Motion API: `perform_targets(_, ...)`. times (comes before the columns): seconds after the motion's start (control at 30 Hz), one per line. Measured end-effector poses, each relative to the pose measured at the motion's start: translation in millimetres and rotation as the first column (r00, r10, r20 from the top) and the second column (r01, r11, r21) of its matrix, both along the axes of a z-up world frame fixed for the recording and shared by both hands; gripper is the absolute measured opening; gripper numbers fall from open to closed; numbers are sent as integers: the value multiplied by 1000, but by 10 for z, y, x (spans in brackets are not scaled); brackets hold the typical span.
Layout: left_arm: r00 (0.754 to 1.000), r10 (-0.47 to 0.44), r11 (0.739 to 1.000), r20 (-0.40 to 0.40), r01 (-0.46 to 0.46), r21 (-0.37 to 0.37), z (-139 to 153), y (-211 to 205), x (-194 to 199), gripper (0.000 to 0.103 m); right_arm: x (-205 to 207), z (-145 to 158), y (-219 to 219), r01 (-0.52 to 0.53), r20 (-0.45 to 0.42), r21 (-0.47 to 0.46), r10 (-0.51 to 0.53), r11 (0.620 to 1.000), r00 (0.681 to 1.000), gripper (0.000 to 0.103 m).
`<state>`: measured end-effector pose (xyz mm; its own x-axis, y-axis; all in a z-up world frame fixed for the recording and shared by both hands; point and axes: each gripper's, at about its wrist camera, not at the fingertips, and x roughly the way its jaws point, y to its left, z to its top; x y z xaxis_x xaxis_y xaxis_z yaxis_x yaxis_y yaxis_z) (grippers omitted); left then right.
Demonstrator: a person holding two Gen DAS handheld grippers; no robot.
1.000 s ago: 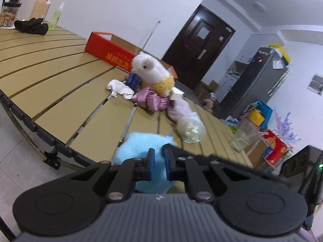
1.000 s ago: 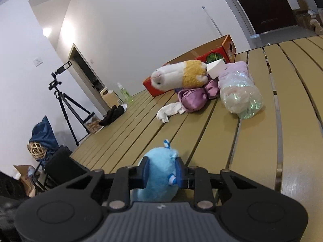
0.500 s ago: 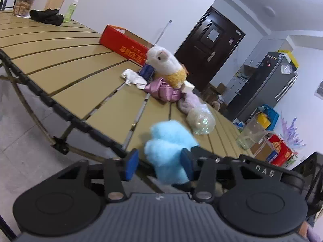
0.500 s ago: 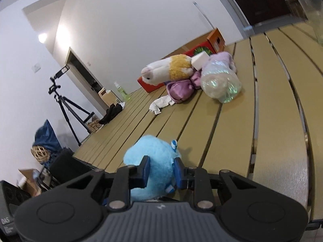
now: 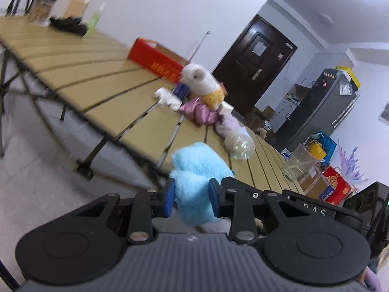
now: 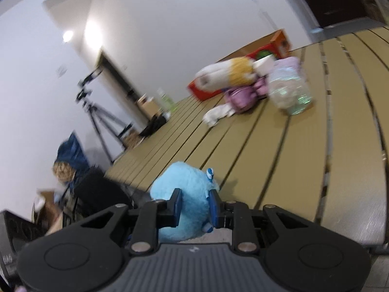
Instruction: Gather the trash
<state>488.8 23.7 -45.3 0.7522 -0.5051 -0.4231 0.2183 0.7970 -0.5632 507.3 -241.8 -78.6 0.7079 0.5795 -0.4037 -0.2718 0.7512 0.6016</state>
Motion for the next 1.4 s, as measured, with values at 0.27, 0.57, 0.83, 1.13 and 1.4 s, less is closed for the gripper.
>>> perform_targets(0.27,987,5,998,-158,5,61,-397,83,-24,31,-144,-271,328,-77,-73,-223,62,972,995,26)
perform_targets(0.57,923,162,918,-350,-10,397,-1061,-170,314,46,71,-864,578,-189,-319,-436,45,880,947,52)
perform_targets(0.83,928,168,888,-333,5,460,-1007,-198,286,60,38,-779,565,-214,-318,-469,62,857,946,56)
perform_targets(1.13,938,215,863,-271,-52,503,-746,-171,235,64,3,-496,519,-180,-236,-435,81,883,968,56)
perform_targets(1.4,986,122,906,111,-157,394,493,-183,264,79,-129,685,-15,5,163,-233,34,973,986,61)
